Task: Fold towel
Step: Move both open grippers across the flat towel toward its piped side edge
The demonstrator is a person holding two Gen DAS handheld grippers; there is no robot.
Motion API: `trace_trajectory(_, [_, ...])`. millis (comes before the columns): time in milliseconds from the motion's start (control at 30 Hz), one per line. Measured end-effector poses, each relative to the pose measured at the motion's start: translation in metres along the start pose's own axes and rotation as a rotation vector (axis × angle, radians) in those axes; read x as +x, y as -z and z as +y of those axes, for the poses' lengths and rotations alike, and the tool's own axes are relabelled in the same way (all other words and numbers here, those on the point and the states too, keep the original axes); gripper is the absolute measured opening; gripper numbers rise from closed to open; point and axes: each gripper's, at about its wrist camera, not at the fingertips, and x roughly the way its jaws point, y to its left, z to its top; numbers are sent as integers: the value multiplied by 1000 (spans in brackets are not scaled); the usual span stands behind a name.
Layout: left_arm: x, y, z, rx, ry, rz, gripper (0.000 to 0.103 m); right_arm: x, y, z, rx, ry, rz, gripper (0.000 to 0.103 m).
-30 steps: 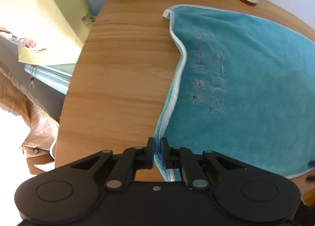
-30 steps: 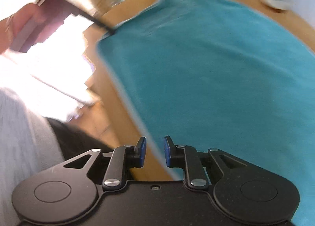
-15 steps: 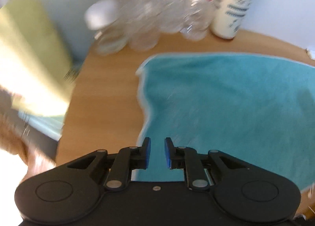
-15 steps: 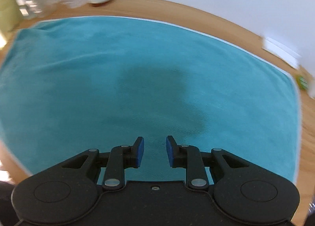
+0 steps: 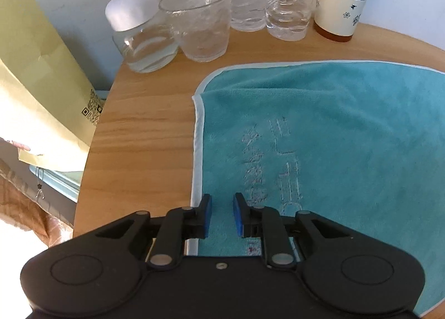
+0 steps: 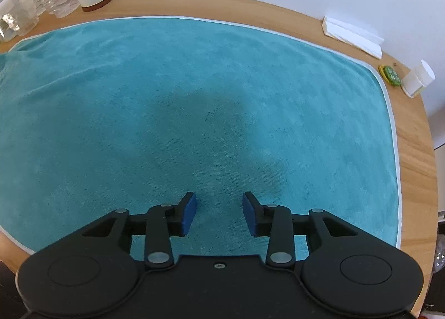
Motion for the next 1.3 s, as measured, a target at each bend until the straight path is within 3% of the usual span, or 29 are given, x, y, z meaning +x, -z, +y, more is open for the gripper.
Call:
trace_trajectory(67, [-2,-4,1,-26,7,4,17,-4,-7,4,-23,1,-7,42])
trace_trajectory(233, [-19,-27,-3,-47,83,-116,17,-20,-46,26,-105,-65,-91,42])
trace_trajectory(367, [-11,-55,-7,-90,89,-183,17,-16,-67,46,-156,-77,-100,42])
trace_trajectory(533, [18,-89,-10,-126,65,-189,17,-12,-63,45,-148,-71,-79,42])
trace_trajectory(633, [36,-100,-6,-147,18,-161,17,-14,-56,32,-103,-59,-67,42])
trace_trajectory(833, [55,-105,-5,-136,9,-131,17,-12,-43,10,-7,-37,-41,42])
trace_trajectory(1300, [64,-113,-20,-80,-46,-219,17,-17,-31,3,18,-15,-49,42])
